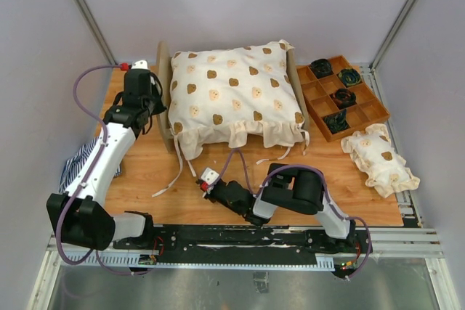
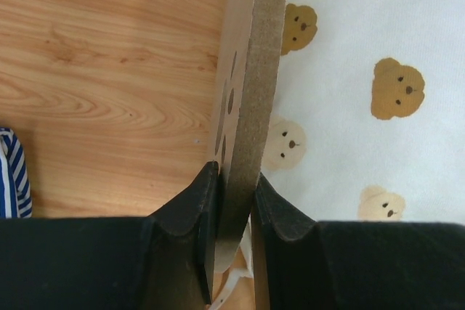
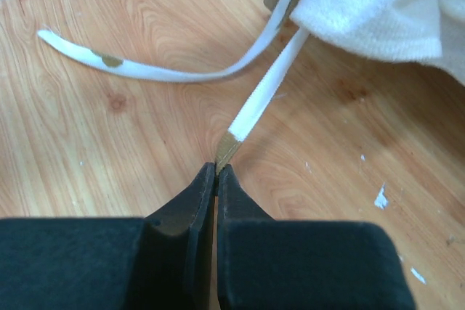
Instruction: Set up the pet bed
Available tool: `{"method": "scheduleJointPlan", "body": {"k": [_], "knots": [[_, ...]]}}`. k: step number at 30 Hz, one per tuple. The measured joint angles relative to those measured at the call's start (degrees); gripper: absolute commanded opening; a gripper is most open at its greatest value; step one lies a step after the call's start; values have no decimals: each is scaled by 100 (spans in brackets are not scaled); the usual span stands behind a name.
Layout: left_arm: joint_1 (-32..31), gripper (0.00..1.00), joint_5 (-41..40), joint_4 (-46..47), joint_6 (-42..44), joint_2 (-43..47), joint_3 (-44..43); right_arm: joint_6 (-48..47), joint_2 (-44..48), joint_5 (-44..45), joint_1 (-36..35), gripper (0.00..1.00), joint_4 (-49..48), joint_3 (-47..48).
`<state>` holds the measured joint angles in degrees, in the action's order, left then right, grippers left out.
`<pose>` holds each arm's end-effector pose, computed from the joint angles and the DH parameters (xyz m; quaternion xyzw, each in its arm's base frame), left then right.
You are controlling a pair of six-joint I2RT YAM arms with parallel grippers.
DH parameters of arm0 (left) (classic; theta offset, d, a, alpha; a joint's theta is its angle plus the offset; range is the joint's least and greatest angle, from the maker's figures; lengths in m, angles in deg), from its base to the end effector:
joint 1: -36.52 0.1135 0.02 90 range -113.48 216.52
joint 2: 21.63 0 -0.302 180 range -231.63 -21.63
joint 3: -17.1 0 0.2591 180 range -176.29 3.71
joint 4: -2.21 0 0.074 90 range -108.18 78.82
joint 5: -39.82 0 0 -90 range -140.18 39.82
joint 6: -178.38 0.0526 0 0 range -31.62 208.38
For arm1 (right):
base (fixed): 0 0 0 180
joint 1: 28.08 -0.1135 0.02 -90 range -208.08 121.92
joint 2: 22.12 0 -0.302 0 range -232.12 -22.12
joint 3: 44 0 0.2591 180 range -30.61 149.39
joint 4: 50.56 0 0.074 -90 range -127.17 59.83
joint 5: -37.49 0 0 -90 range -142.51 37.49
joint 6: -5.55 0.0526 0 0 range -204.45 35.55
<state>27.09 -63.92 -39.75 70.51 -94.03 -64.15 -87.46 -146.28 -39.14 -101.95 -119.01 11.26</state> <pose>0.2876 -0.0351 0.3729 -0.1211 0.8664 -0.0094 0.4844 0.1250 0.3886 0.1207 -0.3741 0.6032 0.3382 0.6179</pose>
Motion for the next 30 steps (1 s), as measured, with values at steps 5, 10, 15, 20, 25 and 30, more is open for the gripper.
{"method": "scheduleJointPlan", "body": {"k": [5, 10, 15, 20, 25, 30], "knots": [[66, 52, 74, 160, -87, 0, 122, 201, 260, -7, 0, 0, 354, -144], [133, 64, 98, 566, -404, 205, 203, 566, 789, -310, 24, 0, 1305, 203], [136, 66, 68, 566, -560, 1150, 660, 1119, 1255, -785, 105, 0, 2068, 765], [142, 65, 223, 466, -793, 2430, 1574, 1580, 1414, -1180, 317, 0, 2391, 872], [144, 66, 802, 262, -1130, 3471, 2524, 1755, 1414, -1598, 391, 0, 2538, 876], [144, 66, 1574, 105, -1635, 3895, 3316, 1740, 1414, -2000, 391, 0, 2632, 929]]}}
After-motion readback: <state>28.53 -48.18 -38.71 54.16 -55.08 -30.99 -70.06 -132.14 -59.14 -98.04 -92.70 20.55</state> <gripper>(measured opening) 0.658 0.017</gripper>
